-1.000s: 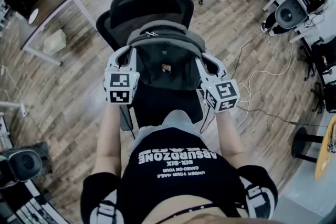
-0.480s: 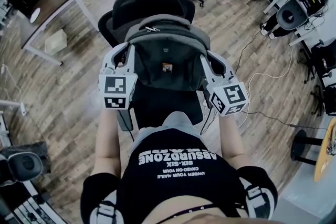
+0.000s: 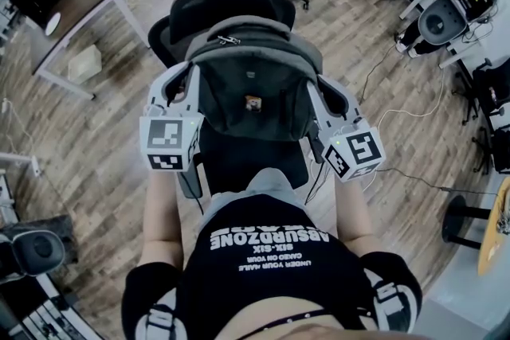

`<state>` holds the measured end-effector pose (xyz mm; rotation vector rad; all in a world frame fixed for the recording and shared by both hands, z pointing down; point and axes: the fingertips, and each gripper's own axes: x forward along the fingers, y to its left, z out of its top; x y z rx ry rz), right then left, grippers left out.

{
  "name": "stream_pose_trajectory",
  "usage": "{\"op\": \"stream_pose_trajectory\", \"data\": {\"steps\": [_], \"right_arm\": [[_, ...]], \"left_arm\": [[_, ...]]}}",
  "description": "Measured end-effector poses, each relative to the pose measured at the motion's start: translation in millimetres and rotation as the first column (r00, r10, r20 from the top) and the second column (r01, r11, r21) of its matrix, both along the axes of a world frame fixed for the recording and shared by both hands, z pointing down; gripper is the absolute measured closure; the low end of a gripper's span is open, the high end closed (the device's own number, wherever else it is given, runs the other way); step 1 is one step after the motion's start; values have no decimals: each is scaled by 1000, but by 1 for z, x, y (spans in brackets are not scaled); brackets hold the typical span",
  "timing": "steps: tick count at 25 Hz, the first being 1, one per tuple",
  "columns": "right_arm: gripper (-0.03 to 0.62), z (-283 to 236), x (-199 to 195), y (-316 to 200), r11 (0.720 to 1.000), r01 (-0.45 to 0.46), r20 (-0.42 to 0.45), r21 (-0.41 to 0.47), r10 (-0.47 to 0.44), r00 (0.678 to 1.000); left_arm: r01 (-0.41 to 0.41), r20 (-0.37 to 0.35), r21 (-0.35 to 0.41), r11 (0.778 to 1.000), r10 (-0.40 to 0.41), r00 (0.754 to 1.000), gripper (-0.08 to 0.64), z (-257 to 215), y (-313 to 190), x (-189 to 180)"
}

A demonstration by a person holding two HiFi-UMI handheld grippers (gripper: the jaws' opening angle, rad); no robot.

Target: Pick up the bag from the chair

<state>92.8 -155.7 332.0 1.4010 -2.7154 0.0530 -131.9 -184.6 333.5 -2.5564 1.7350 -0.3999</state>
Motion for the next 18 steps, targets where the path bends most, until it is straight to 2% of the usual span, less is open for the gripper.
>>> {"op": "stream_pose_trajectory", "data": {"steps": [18], "right_arm": [[534, -4, -5, -1, 1000, 19, 8, -2, -19, 1000]], "left_arm": [[1, 3, 21, 1000, -1, 1000, 522, -11, 3, -5]]}}
